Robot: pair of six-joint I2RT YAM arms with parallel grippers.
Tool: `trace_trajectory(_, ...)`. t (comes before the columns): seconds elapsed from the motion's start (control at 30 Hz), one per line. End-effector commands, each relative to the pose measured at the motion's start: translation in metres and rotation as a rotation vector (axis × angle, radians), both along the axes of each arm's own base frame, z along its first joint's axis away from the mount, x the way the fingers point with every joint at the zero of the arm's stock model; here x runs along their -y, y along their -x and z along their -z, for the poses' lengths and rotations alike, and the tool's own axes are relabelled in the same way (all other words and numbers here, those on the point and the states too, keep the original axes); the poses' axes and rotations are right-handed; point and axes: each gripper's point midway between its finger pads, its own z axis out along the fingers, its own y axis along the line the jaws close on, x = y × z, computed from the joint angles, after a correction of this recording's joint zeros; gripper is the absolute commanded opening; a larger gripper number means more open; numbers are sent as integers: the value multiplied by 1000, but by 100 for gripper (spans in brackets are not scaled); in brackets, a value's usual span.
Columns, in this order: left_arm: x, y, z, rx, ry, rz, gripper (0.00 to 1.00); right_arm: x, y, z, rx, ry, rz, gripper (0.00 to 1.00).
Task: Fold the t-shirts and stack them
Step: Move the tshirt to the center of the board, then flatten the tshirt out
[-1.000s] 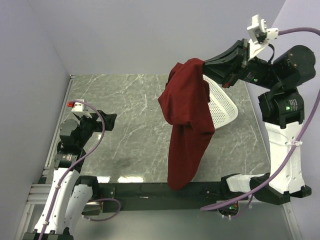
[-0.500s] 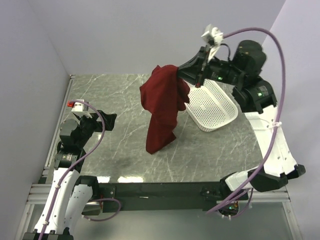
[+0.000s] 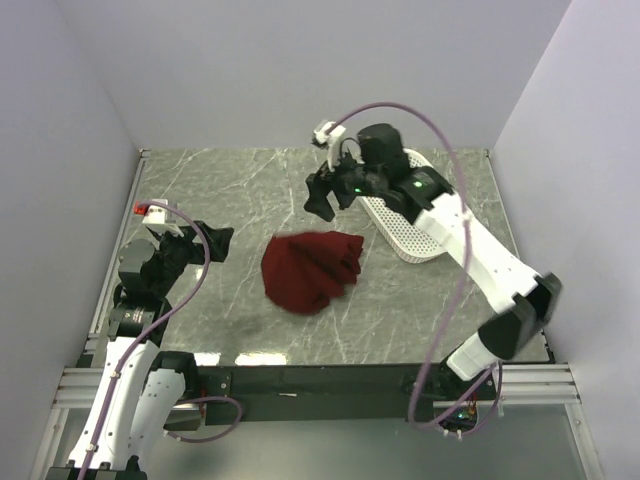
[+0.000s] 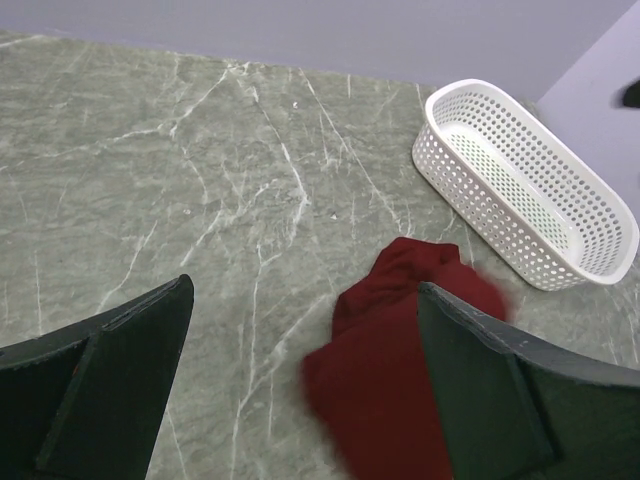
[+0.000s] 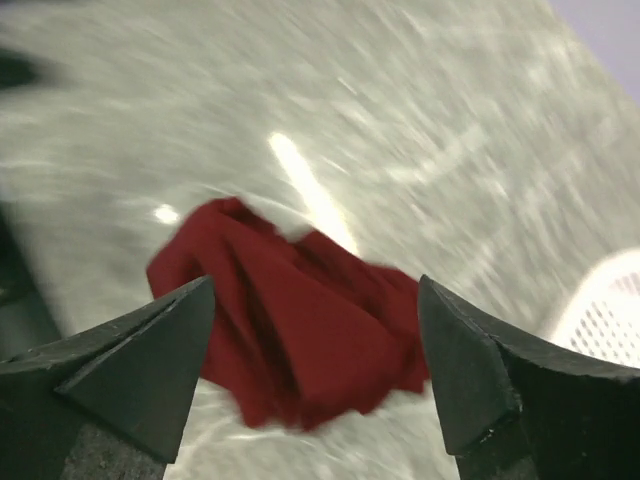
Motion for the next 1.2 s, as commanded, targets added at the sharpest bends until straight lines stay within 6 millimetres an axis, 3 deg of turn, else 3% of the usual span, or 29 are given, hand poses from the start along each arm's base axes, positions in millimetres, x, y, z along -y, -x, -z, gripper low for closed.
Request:
trace_trajectory(0.0, 6, 1, -17, 70, -1, 35, 99, 28, -49, 33, 57, 166, 201, 89)
trace_trajectory(0.1, 6, 2, -19, 75, -2, 38, 99, 46, -55, 51, 54, 207, 194, 89)
trace_trajectory(0.17, 7, 2, -19, 76, 0, 46, 99, 61, -58, 76, 41, 269, 213, 89)
trace_trajectory(0.27, 9, 3, -20, 76, 0, 55, 99, 100, -79, 109, 26, 374, 342, 89)
trace_trajectory(0.3, 9, 3, -20, 78, 1, 55, 99, 121, -92, 126, -12, 414, 400, 89)
trace_trajectory(0.43, 10, 4, -20, 76, 2, 60, 99, 168, -116, 171, -97, 525, 515, 84)
trace_trajectory(0.6, 10, 4, -21, 80, 3, 64, 99, 182, -118, 223, -191, 614, 513, 79)
trace_trajectory(0.83, 10, 6, -23, 90, 1, 63, 99, 191, -119, 252, -256, 661, 566, 70)
trace_trajectory(0.87, 10, 6, -24, 91, 1, 63, 99, 196, -119, 261, -282, 674, 575, 67)
trace_trajectory(0.97, 10, 6, -24, 94, 2, 64, 99, 204, -124, 268, -325, 661, 627, 44)
trace_trajectory(1.0, 10, 7, -25, 94, 3, 66, 100, 210, -128, 266, -331, 651, 652, 26)
trace_trajectory(1.1, 11, 7, -25, 97, 3, 67, 99, 224, -136, 260, -333, 625, 720, 0)
trace_trajectory(1.17, 11, 7, -25, 99, 4, 70, 99, 233, -143, 253, -331, 588, 790, 0)
